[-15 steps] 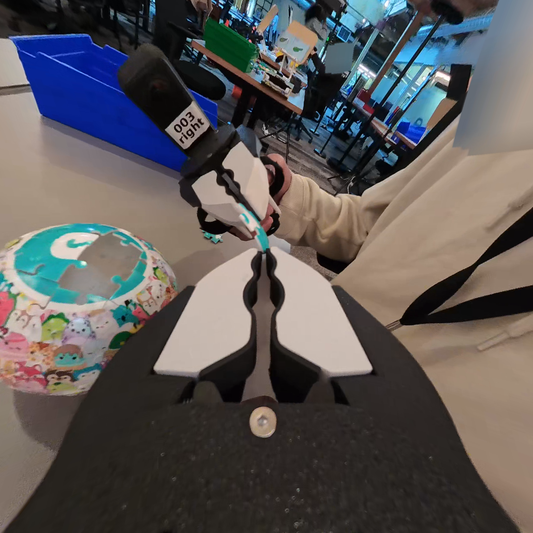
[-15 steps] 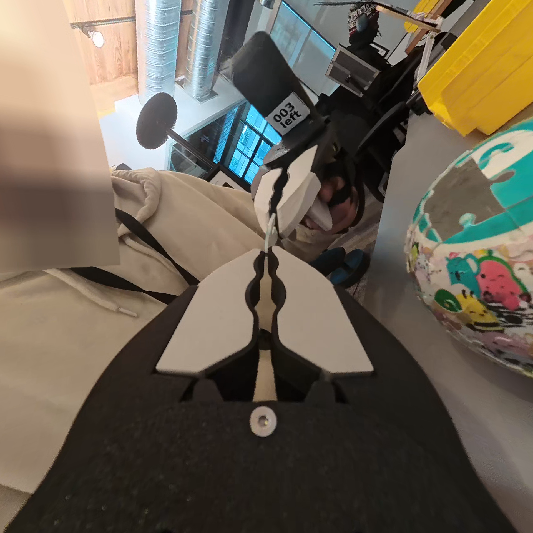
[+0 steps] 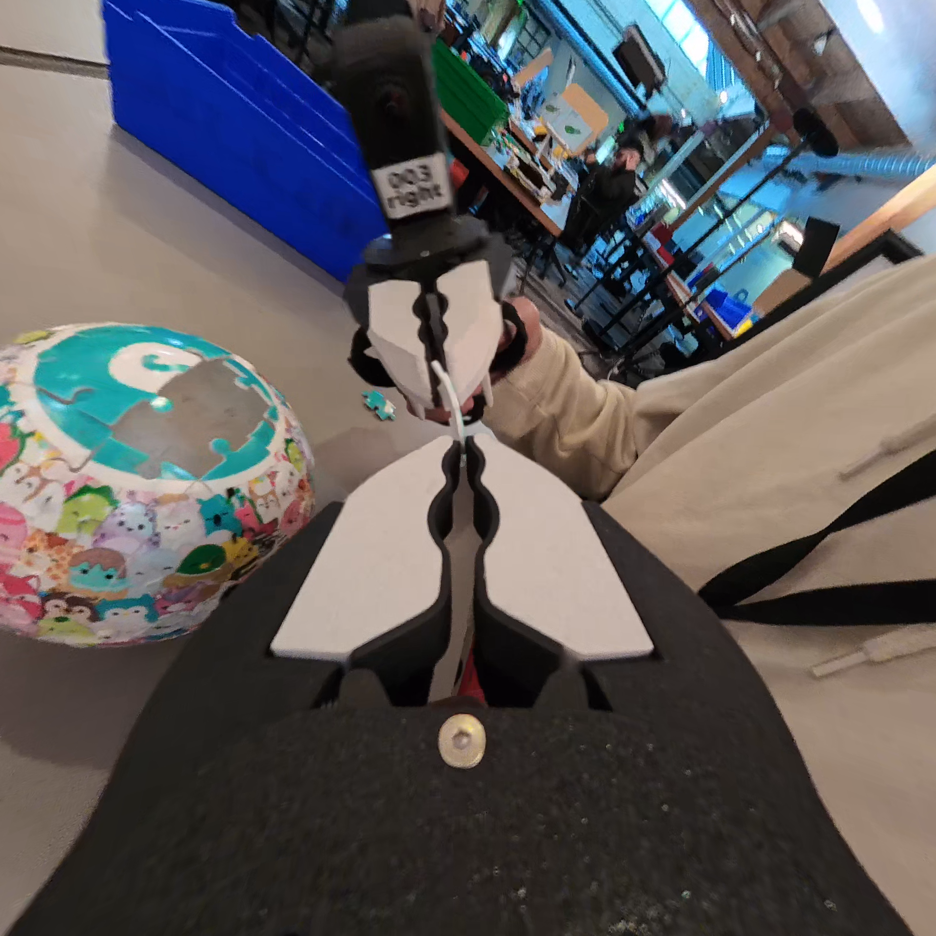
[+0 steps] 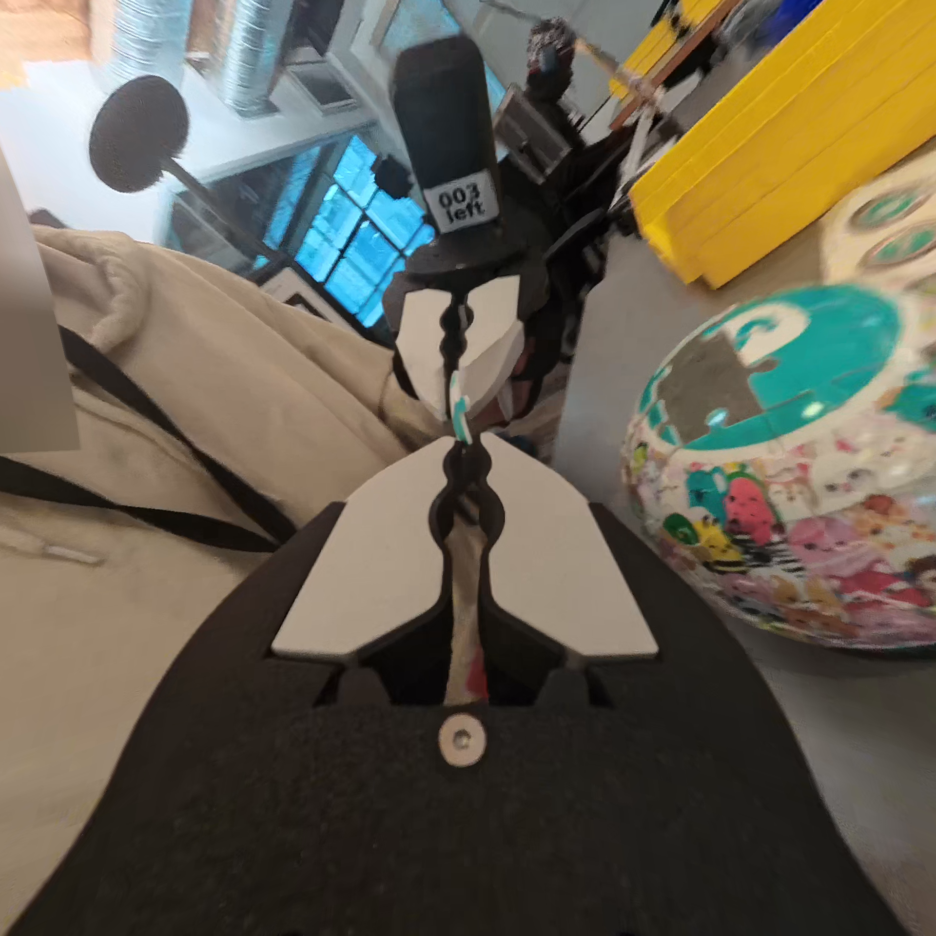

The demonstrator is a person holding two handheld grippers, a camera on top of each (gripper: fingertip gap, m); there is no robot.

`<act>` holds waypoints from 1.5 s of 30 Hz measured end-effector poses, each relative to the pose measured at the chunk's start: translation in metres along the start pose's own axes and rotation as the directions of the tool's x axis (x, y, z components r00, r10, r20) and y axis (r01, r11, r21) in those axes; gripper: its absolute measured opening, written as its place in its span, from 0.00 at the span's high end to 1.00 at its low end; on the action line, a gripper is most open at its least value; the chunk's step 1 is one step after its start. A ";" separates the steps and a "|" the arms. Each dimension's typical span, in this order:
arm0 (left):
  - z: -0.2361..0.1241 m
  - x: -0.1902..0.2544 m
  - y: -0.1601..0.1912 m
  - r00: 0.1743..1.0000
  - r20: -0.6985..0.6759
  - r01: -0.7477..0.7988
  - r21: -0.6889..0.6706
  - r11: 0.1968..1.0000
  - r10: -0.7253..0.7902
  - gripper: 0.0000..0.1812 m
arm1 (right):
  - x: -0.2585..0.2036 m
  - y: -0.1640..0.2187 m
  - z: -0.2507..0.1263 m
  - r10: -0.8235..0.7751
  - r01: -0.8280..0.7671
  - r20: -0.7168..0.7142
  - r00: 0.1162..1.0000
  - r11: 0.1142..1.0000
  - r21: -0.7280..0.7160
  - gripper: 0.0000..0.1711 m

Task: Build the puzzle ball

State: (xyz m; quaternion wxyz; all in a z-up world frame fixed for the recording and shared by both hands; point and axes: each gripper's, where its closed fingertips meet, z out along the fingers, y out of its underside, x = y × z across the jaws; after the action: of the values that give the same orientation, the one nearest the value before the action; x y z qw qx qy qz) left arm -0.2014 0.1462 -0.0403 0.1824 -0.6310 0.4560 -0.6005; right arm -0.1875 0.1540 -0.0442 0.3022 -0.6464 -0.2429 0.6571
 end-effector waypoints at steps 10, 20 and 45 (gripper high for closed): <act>0.006 -0.053 -0.023 0.913 0.103 0.365 0.224 0.903 -0.395 0.99 | 0.036 -0.017 -0.028 -0.580 0.579 -0.623 0.525 0.780 -0.239 0.75; 0.015 -0.076 -0.017 0.827 0.260 0.459 0.199 0.866 -0.498 0.99 | 0.048 -0.004 -0.013 -0.681 0.654 -0.637 0.360 0.672 -0.348 0.74; 0.010 -0.075 -0.017 0.778 0.131 0.559 0.301 0.773 -0.614 0.99 | 0.069 -0.003 0.002 -0.753 0.645 -0.608 0.252 0.599 -0.475 0.66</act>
State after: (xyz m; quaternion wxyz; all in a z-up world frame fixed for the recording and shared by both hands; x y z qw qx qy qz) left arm -0.1754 0.2112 -0.0734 0.1110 -0.7773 0.1336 -0.6046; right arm -0.1879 0.2056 -0.0905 0.5904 -0.6985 -0.3927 0.0963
